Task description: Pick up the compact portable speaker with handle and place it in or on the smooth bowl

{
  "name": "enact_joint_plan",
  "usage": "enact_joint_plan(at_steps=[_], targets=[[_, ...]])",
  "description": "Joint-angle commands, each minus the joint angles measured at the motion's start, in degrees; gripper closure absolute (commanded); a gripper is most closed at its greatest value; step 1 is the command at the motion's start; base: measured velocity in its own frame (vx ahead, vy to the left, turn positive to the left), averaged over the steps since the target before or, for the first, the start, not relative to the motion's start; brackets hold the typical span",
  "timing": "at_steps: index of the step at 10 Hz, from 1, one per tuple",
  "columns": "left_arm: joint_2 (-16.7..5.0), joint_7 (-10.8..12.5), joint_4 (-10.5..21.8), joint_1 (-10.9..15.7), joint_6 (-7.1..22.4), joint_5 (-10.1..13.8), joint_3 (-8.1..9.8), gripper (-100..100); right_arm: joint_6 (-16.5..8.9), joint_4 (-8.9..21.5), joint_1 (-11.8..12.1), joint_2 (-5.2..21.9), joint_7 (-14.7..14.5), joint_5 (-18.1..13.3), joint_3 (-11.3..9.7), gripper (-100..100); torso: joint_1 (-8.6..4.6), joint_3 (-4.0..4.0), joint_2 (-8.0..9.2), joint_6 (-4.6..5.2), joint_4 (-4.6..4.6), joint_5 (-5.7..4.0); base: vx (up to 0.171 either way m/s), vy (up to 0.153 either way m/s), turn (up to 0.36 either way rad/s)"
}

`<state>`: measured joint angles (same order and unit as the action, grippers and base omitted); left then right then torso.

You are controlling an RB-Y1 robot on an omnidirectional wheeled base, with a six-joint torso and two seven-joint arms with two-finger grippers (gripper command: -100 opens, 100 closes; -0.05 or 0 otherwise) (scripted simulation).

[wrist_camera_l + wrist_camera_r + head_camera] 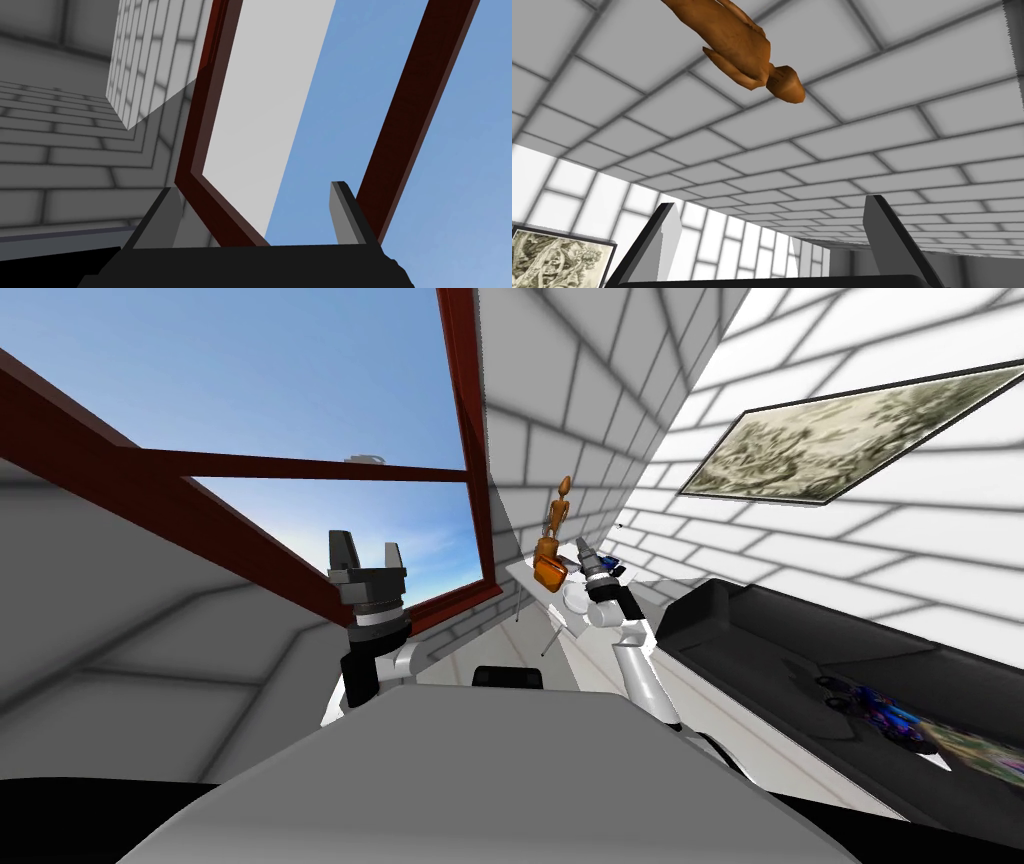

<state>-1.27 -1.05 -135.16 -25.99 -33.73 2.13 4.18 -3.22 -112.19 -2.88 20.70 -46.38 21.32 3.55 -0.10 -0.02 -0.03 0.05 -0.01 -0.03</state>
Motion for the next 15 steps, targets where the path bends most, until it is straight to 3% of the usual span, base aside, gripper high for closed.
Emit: enact_joint_plan(at_steps=[1, 2, 4, 5, 7, 8, 10, 11, 13, 14, 15], targets=[[0.0, 0.0, 0.0, 0.0, 0.0, 0.0, 0.0, 0, -0.63, 0.13, -0.24, 0.13, -2.07, 0.2, -0.06, -100, 0.0, 0.0, 0.0, 0.0, 0.0, 0.0, -0.006, -0.015, -0.013], [0.0, 0.0, 0.0, 0.0, 0.0, 0.0, 0.0, 0, -3.37, 2.19, -3.07, 1.79, -4.14, 2.06, -0.05, -100, 0.03, -0.01, -0.01, 0.02, 0.0, 0.0, -0.016, -0.017, 0.199], [0.0, 0.0, 0.0, 0.0, 0.0, 0.0, 0.0, 0, -4.07, 2.19, -3.14, 1.79, -6.27, 2.06, -0.05, -100, 0.02, -0.01, -0.01, 0.01, 0.0, 0.0, -0.012, -0.018, 0.044], [0.0, 0.0, 0.0, -0.01, 0.0, 0.0, 0.0, 0, -6.73, 4.35, -6.0, 3.51, -8.45, 3.96, -0.09, -100, 0.04, -0.01, -0.02, 0.03, 0.0, 0.0, -0.02, -0.01, 0.209], [0.0, 0.0, 0.0, 0.0, 0.0, 0.0, 0.0, 0, -7.69, 4.35, -6.05, 3.51, -10.48, 3.96, -0.09, -100, 0.04, 0.0, 0.0, 0.01, 0.0, 0.01, -0.012, -0.014, 0.042], [0.0, 0.0, 0.0, -0.01, 0.0, 0.0, 0.0, 0, -10.42, 6.6, -8.8, 5.29, -12.68, 5.91, -0.18, -100, 0.05, -0.01, -0.02, 0.03, 0.0, 0.01, -0.011, -0.008, 0.166], [0.0, 0.0, 0.0, 0.0, 0.0, 0.0, 0.0, 0, -11.49, 6.6, -8.97, 5.29, -14.68, 5.91, -0.18, -100, 0.06, -0.01, -0.02, 0.01, -0.01, 0.01, -0.01, -0.01, 0.048], [0.0, 0.0, 0.0, -0.01, 0.0, 0.0, 0.0, 0, -14.09, 8.94, -11.68, 7.12, -16.92, 7.89, -0.32, -100, 0.07, -0.01, -0.03, 0.03, -0.01, 0.01, -0.012, 0.001, 0.147], [0.0, 0.0, 0.0, 0.0, 0.0, 0.0, 0.0, 0, -15.45, 8.94, -11.86, 7.12, -18.86, 7.89, -0.32, -100, 0.08, -0.02, -0.03, 0.02, -0.01, 0.02, -0.008, -0.006, 0.053], [0.0, 0.0, 0.0, -0.01, 0.0, 0.0, 0.0, 0, -17.99, 11.35, -14.71, 8.98, -21.15, 9.89, -0.52, -100, 0.08, -0.02, -0.03, 0.03, -0.01, 0.01, -0.009, -0.001, 0.142], [0.0, 0.0, 0.0, 0.0, 0.0, 0.0, 0.0, 0, -19.48, 11.35, -14.71, 8.98, -22.63, 9.89, -0.52, -100, 0.1, -0.02, -0.04, -0.02, -0.01, 0.03, -0.008, -0.004, 0.111]])
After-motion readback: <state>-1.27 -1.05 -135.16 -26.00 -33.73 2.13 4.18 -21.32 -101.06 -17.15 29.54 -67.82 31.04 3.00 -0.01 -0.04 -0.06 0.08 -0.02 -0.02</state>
